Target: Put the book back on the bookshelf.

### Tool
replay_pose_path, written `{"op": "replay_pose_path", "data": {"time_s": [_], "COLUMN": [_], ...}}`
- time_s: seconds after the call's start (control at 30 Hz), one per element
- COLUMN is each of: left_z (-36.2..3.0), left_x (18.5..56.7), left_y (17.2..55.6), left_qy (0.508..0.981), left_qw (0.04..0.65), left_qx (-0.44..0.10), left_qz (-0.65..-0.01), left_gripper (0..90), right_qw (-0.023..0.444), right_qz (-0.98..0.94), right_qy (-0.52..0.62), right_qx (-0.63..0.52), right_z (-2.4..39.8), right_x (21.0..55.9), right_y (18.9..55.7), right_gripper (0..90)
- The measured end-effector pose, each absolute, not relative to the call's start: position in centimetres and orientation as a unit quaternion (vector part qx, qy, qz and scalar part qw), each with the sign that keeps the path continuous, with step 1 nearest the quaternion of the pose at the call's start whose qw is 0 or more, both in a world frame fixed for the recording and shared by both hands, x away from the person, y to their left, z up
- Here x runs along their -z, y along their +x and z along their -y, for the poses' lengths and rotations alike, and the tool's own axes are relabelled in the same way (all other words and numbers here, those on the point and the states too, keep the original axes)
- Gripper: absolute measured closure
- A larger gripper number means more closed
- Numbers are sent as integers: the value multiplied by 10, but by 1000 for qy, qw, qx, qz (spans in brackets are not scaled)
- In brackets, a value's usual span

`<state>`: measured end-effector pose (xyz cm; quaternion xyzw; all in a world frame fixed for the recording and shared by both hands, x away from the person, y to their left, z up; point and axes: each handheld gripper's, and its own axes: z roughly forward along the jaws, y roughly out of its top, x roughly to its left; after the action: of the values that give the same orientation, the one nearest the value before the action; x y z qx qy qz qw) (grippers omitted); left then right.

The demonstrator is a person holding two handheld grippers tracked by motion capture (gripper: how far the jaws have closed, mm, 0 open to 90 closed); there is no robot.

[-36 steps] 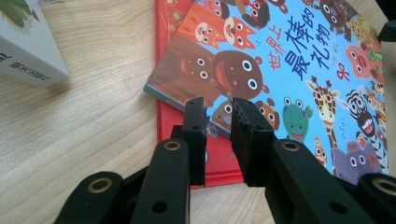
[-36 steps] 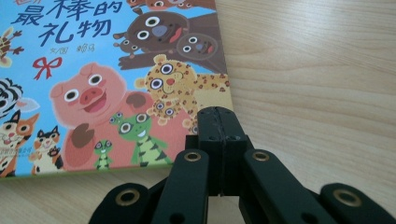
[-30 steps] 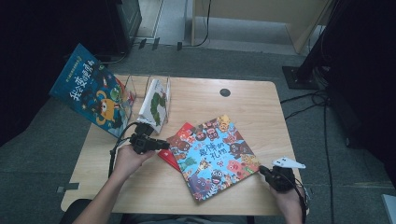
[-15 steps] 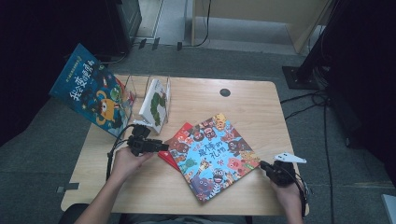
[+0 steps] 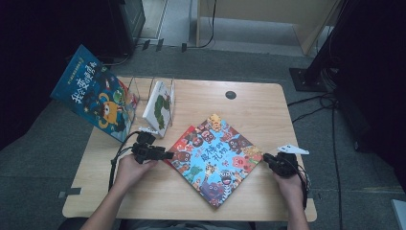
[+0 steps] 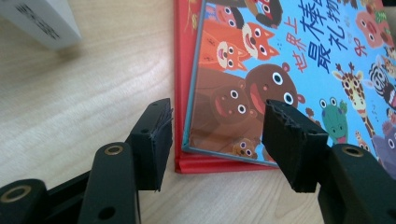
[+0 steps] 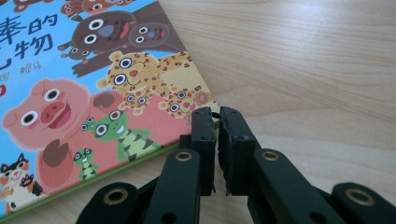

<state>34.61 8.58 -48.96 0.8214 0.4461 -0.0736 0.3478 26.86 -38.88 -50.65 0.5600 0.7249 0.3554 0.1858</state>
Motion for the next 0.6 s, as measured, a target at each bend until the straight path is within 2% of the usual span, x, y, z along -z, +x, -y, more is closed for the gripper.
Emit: {"op": "replay_pose_path", "data": {"time_s": [0.37,0.6], "left_z": [-88,-92], "left_x": [493,491], "left_y": [332,322], "left_qy": [818,819], "left_qw": [343,334], "left_qx": [69,80], "left_qz": [-455,-459], "left_gripper": [411,435], "right_qw": [181,175], "right_qz": [-723,-725], "right_qy": [558,553], "right_qx": [-365,-373], "right_z": [382,377], "right_x": [508,509], "right_y": [290,307], "right_gripper": [859,859]}}
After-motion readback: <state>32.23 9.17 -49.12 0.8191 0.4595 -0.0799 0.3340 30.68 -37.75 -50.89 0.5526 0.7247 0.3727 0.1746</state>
